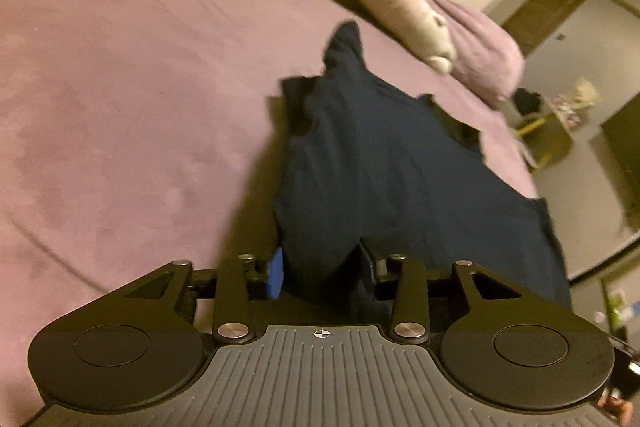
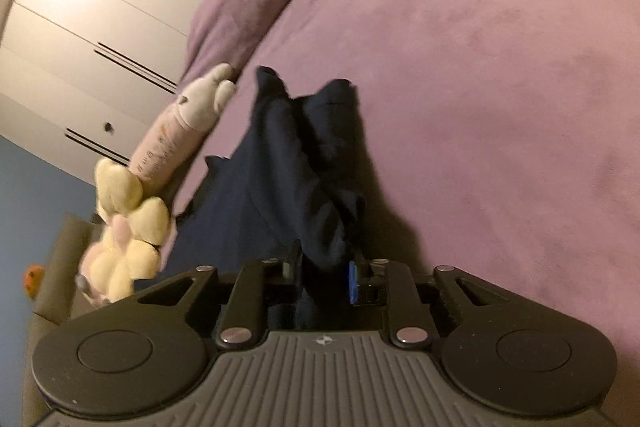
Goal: Fold large clothes
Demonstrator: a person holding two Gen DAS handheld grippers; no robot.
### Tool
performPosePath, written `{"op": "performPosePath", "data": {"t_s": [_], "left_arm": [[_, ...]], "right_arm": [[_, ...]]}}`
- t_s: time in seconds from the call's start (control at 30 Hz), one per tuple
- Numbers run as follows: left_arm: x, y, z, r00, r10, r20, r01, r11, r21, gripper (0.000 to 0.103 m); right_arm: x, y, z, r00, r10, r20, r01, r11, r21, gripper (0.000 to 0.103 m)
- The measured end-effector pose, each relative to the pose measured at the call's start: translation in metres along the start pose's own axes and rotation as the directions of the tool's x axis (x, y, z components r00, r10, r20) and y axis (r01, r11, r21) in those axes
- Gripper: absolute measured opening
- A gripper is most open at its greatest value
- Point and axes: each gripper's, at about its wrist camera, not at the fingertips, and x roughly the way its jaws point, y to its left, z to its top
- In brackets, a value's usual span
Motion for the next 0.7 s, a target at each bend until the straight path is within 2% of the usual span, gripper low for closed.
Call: {"op": "performPosePath", "data": {"t_s": [0.07, 0.13, 0.2, 0.23, 0.3, 0.37, 0.43, 0.5, 0.57, 0.7], "left_arm": [[-0.01, -0.001, 0.006, 0.997, 0.06, 0.047, -0.06, 0.998, 0.012, 0.052], [-0.018, -0.01, 0.013, 0.988, 0.118, 0.101, -0.123, 0.991, 0.052, 0.062], [-0.012, -0.027, 0.022, 0.976, 0.174, 0.127, -0.189, 0.975, 0.116, 0.065], [-0.007, -0.038, 0.025, 0.97, 0.197, 0.139, -0.217, 0.966, 0.143, 0.07], [0.009, -0.061, 0.029, 0.963, 0.218, 0.161, -0.246, 0.953, 0.177, 0.075], [0.028, -0.084, 0.03, 0.962, 0.213, 0.173, -0.247, 0.948, 0.2, 0.078], [0.05, -0.104, 0.033, 0.967, 0.198, 0.159, -0.231, 0.946, 0.226, 0.08], [0.075, -0.12, 0.033, 0.973, 0.187, 0.133, -0.215, 0.945, 0.246, 0.081], [0.099, -0.133, 0.033, 0.973, 0.197, 0.121, -0.223, 0.94, 0.259, 0.081], [0.139, -0.151, 0.028, 0.96, 0.237, 0.147, -0.272, 0.912, 0.307, 0.083]], "right_arm": [[-0.008, 0.01, 0.004, 0.996, -0.088, 0.034, 0.09, 0.993, -0.078, 0.031], [-0.019, 0.028, 0.008, 0.978, -0.168, 0.121, 0.19, 0.962, -0.197, 0.033], [-0.024, 0.051, 0.007, 0.957, -0.207, 0.204, 0.264, 0.913, -0.312, 0.046], [-0.023, 0.061, 0.005, 0.95, -0.212, 0.227, 0.284, 0.89, -0.356, 0.049], [-0.012, 0.082, 0.005, 0.958, -0.165, 0.235, 0.253, 0.871, -0.42, 0.049], [0.011, 0.105, 0.003, 0.972, -0.094, 0.215, 0.187, 0.863, -0.47, 0.048], [0.038, 0.13, -0.003, 0.976, -0.039, 0.213, 0.147, 0.84, -0.522, 0.04], [0.067, 0.153, -0.008, 0.977, -0.006, 0.213, 0.129, 0.814, -0.566, 0.023], [0.099, 0.176, -0.013, 0.976, 0.017, 0.217, 0.121, 0.786, -0.606, 0.016], [0.141, 0.203, -0.029, 0.98, 0.045, 0.192, 0.1, 0.726, -0.681, 0.014]]}}
